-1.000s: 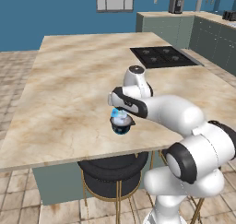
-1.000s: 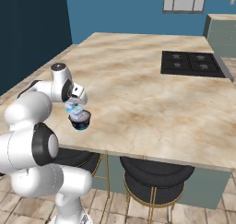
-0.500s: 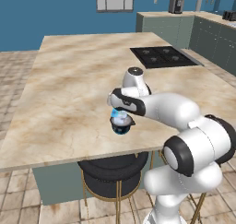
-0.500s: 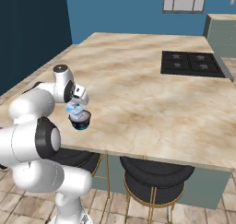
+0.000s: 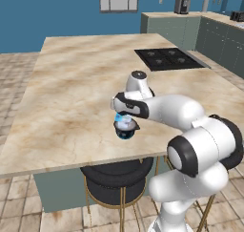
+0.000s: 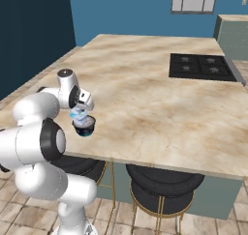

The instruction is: Stack the yogurt containers by placing the smaller containers on top of the larger containers.

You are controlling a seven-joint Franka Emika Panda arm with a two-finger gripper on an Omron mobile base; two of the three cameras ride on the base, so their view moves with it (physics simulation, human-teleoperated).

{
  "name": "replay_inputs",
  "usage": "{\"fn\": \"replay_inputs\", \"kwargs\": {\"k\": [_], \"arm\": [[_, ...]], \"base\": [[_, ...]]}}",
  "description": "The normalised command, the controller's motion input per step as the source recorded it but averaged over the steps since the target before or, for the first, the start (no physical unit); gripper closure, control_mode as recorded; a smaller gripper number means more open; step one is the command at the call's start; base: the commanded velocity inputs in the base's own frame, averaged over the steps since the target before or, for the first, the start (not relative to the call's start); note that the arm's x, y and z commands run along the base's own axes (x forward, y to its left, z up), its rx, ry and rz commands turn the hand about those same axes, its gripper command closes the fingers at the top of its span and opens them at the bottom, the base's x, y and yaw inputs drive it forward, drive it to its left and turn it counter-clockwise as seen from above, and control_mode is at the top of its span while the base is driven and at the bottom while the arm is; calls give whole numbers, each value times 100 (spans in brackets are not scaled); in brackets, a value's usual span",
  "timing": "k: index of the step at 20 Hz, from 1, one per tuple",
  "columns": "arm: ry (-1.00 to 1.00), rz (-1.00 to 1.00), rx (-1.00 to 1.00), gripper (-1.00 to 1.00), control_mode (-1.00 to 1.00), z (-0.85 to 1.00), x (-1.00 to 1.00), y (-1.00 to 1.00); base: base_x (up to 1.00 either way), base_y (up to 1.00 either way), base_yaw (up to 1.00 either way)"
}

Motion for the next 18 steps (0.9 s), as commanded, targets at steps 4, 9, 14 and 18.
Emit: {"fn": "replay_inputs", "kwargs": {"k": [4, 9, 14, 18], "arm": [[0, -1, 0, 100, -100, -8, 8, 0], [0, -1, 0, 100, -100, -8, 7, 1], [0, -1, 0, 100, -100, -7, 4, 3], [0, -1, 0, 100, -100, -7, 2, 4]], "base": [[0, 0, 0], [0, 0, 0], [0, 0, 0], [0, 0, 0]]}}
